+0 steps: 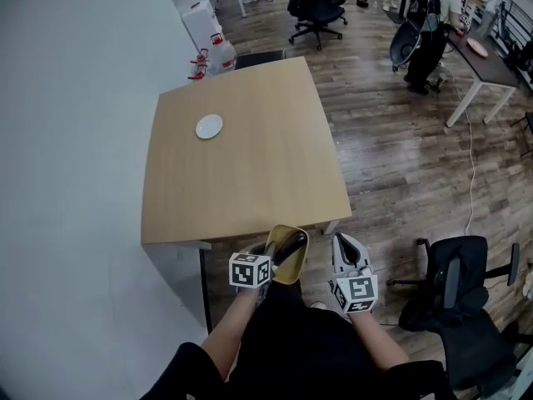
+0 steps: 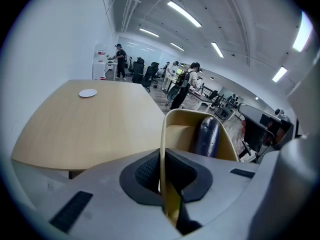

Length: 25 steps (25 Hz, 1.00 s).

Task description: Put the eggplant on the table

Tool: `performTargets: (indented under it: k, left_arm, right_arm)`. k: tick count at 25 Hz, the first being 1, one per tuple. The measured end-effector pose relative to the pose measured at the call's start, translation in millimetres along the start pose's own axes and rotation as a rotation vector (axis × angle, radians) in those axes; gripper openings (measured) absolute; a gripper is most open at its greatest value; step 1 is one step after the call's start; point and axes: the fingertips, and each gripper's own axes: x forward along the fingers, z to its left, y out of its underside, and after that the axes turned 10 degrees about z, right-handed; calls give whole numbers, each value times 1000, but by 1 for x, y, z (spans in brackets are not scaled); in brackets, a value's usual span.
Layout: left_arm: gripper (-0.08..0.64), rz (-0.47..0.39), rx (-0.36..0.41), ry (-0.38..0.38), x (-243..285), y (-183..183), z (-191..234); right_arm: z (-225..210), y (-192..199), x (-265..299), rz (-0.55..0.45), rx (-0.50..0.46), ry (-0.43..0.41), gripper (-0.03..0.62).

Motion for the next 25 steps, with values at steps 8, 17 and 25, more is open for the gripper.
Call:
performTargets:
  k: [8, 17, 25]
  left_arm:
    - [17, 91, 6, 30, 63, -51, 56]
    - [16, 104, 25, 42, 92, -126, 137]
    - [17, 90, 40, 89, 123, -182, 178]
  right_arm:
    - [-19, -33, 76, 44, -22, 58, 60]
    - [-4, -65, 183, 111, -15, 27, 60]
    - [25, -87, 238, 131, -45, -36, 60]
